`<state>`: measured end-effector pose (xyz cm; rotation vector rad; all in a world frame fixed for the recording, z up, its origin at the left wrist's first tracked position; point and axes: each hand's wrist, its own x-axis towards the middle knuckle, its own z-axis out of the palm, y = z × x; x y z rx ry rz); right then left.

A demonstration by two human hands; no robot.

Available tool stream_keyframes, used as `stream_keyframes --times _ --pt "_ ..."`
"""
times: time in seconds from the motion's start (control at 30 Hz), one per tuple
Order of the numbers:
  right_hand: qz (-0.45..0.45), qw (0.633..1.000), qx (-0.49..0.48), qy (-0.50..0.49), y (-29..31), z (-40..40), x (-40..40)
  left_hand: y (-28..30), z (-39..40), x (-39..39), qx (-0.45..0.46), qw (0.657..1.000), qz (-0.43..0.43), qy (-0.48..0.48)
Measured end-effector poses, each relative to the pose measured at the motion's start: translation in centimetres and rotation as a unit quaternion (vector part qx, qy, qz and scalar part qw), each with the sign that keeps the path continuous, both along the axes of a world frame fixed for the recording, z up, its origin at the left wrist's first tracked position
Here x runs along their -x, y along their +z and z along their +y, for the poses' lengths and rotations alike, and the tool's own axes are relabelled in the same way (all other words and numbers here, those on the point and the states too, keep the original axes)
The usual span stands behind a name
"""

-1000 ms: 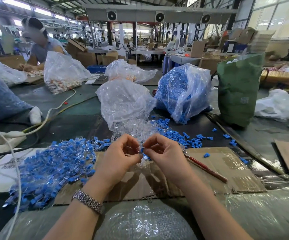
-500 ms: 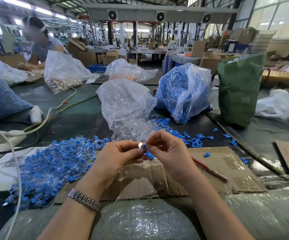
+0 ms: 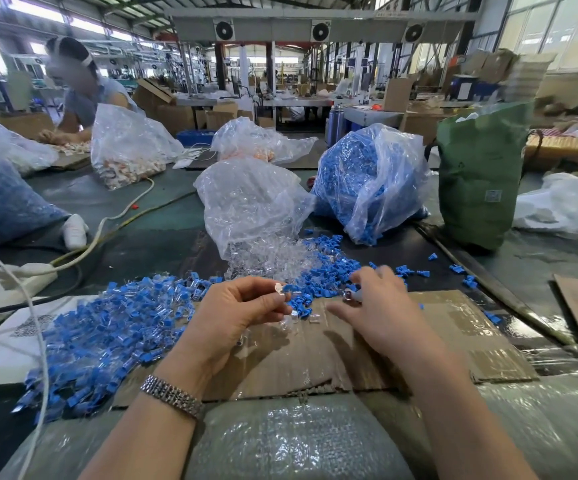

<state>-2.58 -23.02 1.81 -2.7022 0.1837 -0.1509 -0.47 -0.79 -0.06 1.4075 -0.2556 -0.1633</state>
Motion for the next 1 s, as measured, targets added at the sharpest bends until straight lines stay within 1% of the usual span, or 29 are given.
stream_keyframes --times 0.03,0.07,0.1,0.13,0.2,0.23,0.27,0.33,0.4,0.43,0.5,0.53,0.63,0.7,0.87,0.93,1.0 --pt "0.051 0.995 0.076 -0.042 0.0 -0.5 0.3 0.0 0.0 0.0 0.005 1.0 -0.001 0.003" --pt "0.093 0.987 0.115 -0.066 0.0 -0.8 0.5 0.0 0.0 -0.1 0.011 1.0 -0.002 0.005" --pt "0.119 0.981 0.132 -0.074 0.0 -1.1 0.8 0.1 -0.1 -0.1 0.016 1.0 -0.002 0.005" --pt "0.124 0.98 0.141 -0.071 0.0 -1.3 1.0 0.1 0.0 0.0 0.021 1.0 -0.002 0.006" --pt "0.102 0.983 0.145 -0.052 0.1 -1.4 1.2 0.1 0.0 0.1 0.026 1.0 0.002 0.007" --pt "0.098 0.985 0.135 -0.043 0.1 -1.3 1.2 0.1 0.0 0.1 0.028 1.0 0.005 0.008" --pt "0.094 0.989 0.104 -0.035 0.4 -1.2 1.3 0.2 0.1 0.1 0.031 0.999 0.01 0.008" --pt "0.088 0.996 -0.02 -0.014 1.2 -1.0 1.3 0.3 0.2 0.1 0.044 0.999 0.023 0.009" --pt "0.104 0.983 -0.144 0.038 2.4 -0.2 1.5 0.3 0.3 0.0 0.072 0.997 0.04 0.011" --pt "0.121 0.975 -0.169 0.074 2.8 0.2 1.5 0.2 0.4 -0.1 0.087 0.995 0.046 0.011" --pt "0.162 0.961 -0.181 0.132 3.4 1.3 1.5 0.2 0.5 -0.3 0.107 0.993 0.052 0.01" --pt "0.18 0.953 -0.194 0.145 3.5 1.8 1.5 0.2 0.5 -0.3 0.109 0.993 0.051 0.011" --pt "0.203 0.936 -0.248 0.148 3.7 2.9 1.6 0.2 0.5 -0.5 0.098 0.994 0.038 0.017" --pt "0.212 0.929 -0.262 0.154 3.9 3.3 1.9 0.1 0.6 -0.6 0.089 0.995 0.029 0.022" --pt "0.214 0.925 -0.262 0.171 4.1 3.9 2.2 0.2 0.4 -0.1 0.004 1.0 -0.008 0.028" --pt "0.215 0.923 -0.266 0.175 4.1 4.0 2.4 0.3 0.4 0.1 -0.018 0.999 -0.017 0.03" --pt "0.201 0.929 -0.263 0.167 3.6 4.3 2.5 0.5 0.2 0.3 -0.034 0.999 -0.022 0.036"
